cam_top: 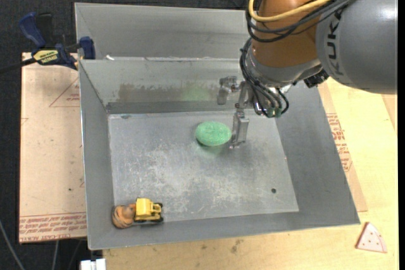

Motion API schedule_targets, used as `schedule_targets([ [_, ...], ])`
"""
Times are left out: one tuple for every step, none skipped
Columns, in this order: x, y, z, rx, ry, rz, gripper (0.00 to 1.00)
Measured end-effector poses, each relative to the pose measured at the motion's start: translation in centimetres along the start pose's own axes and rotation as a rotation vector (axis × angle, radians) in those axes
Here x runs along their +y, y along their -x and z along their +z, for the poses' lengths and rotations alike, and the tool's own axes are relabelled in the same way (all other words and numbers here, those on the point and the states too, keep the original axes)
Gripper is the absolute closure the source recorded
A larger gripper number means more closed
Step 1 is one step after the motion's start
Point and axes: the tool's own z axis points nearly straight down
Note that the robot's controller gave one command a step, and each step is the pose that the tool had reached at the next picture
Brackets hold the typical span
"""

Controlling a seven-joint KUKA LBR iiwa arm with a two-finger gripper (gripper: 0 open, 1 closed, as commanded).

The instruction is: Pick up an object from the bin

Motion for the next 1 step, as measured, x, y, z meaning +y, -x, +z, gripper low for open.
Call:
schedule_targets([
  [-0.02,0.12,-0.52,-0.008,0.001,0.001,0.0],
])
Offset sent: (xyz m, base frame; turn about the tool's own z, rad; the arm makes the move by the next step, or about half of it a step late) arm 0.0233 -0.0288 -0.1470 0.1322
